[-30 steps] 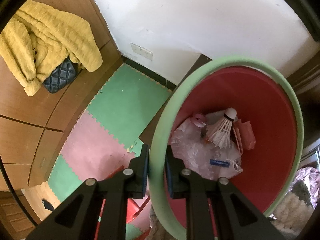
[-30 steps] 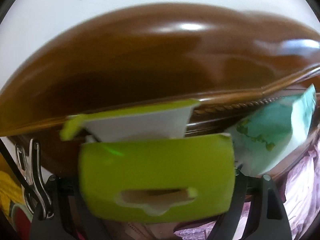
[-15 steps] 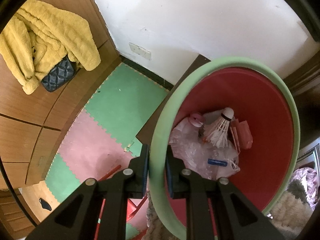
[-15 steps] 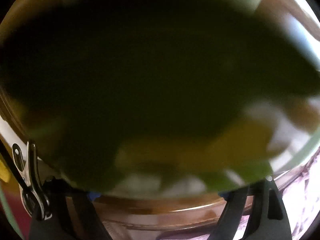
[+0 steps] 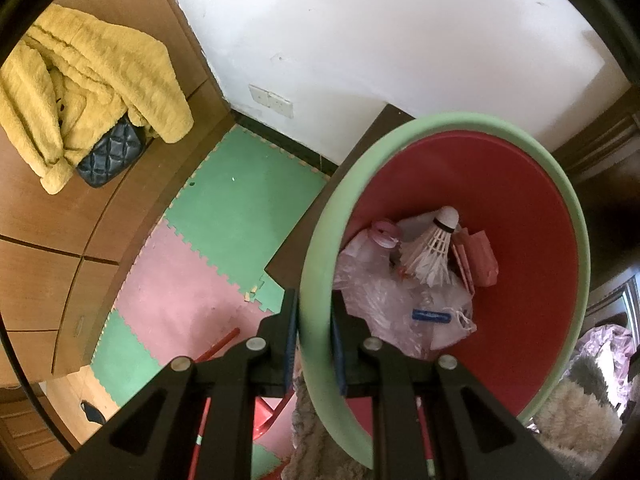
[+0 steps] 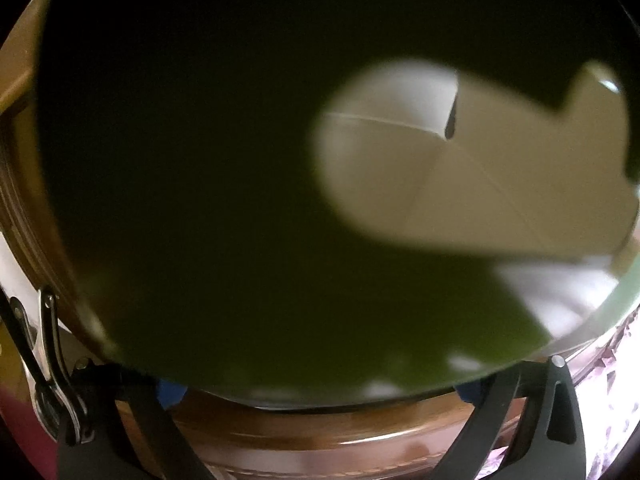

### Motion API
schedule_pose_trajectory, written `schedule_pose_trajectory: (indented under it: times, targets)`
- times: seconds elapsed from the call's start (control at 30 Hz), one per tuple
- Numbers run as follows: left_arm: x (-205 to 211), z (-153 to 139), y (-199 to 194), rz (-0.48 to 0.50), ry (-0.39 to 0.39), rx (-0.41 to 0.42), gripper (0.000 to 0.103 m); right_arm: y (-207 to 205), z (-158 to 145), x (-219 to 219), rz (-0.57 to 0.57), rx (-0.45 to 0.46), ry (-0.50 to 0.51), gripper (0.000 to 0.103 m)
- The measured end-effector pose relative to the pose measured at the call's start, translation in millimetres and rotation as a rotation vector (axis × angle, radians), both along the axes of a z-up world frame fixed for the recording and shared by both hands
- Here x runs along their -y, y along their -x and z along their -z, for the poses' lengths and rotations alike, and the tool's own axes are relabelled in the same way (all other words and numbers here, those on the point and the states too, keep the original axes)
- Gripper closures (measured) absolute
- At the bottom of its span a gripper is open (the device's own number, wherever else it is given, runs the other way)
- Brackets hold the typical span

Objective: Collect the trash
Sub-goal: 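Carry the selfie stick box over the red bucket with the right tool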

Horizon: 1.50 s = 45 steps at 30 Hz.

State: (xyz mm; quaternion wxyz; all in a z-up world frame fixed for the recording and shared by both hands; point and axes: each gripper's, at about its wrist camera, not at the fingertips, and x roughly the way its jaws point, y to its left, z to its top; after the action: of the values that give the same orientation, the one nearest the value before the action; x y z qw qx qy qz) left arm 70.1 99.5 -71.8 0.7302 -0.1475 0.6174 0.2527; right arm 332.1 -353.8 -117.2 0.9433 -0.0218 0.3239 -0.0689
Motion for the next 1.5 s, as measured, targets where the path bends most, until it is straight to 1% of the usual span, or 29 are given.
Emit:
schedule_pose_trajectory:
  times: [0.2,0.33,0.43,0.53,0.57,0.6,0.63,0.67,0.7,0.9,1.07,1.23,1.3,1.4,1.5]
  targets:
    - [-2,-2,1,-0.003,0.008,0.002,0.088,8,-1,13,0.002,0.014,-0.029,0.000]
    - [-2,-2,1,-0.002,0.011,0.005,0.088,9,-1,0,0.004,-0.006,-0.024,0.000]
    - [-6,-2,3,-0.011,0.020,0.005,0.088,7,-5,6,0.004,-0.007,-0.024,0.000]
    - [-8,-2,3,-0.010,0.025,0.010,0.088,2,-9,16,0.004,-0.017,-0.032,0.004]
    - [-9,-2,3,-0.010,0.024,0.010,0.088,10,-13,9,0.009,-0.029,-0.044,0.012]
    - [-8,-2,3,-0.011,0.022,0.009,0.088,12,-15,9,0.028,-0.041,-0.062,0.041]
    - [-9,-2,3,-0.011,0.018,0.009,0.087,13,-14,13,0.027,-0.057,-0.114,0.045]
    - [-9,-2,3,-0.011,0.015,0.009,0.087,14,-14,11,0.024,-0.061,-0.102,0.049]
    - [-9,-1,3,-0.013,0.013,0.009,0.087,14,-15,7,0.022,-0.060,-0.069,0.051]
    - [-5,-2,0,0.031,0.011,0.008,0.087,17,-18,7,0.005,-0.067,-0.081,0.052]
    - [0,-1,0,0.051,-0.001,0.018,0.087,17,-23,4,0.026,-0.068,-0.080,0.053]
    - [-1,0,0,0.061,-0.001,0.014,0.087,31,-31,-16,0.010,-0.019,0.023,0.053]
    - [-2,0,1,0.062,0.001,0.014,0.087,35,-37,-21,-0.007,0.008,0.034,0.053]
    - [-3,0,2,0.058,0.003,0.016,0.087,47,-49,-29,-0.022,0.053,0.079,0.053]
    - [-3,1,2,0.055,0.003,0.018,0.087,54,-58,-34,-0.036,0.079,0.073,0.053]
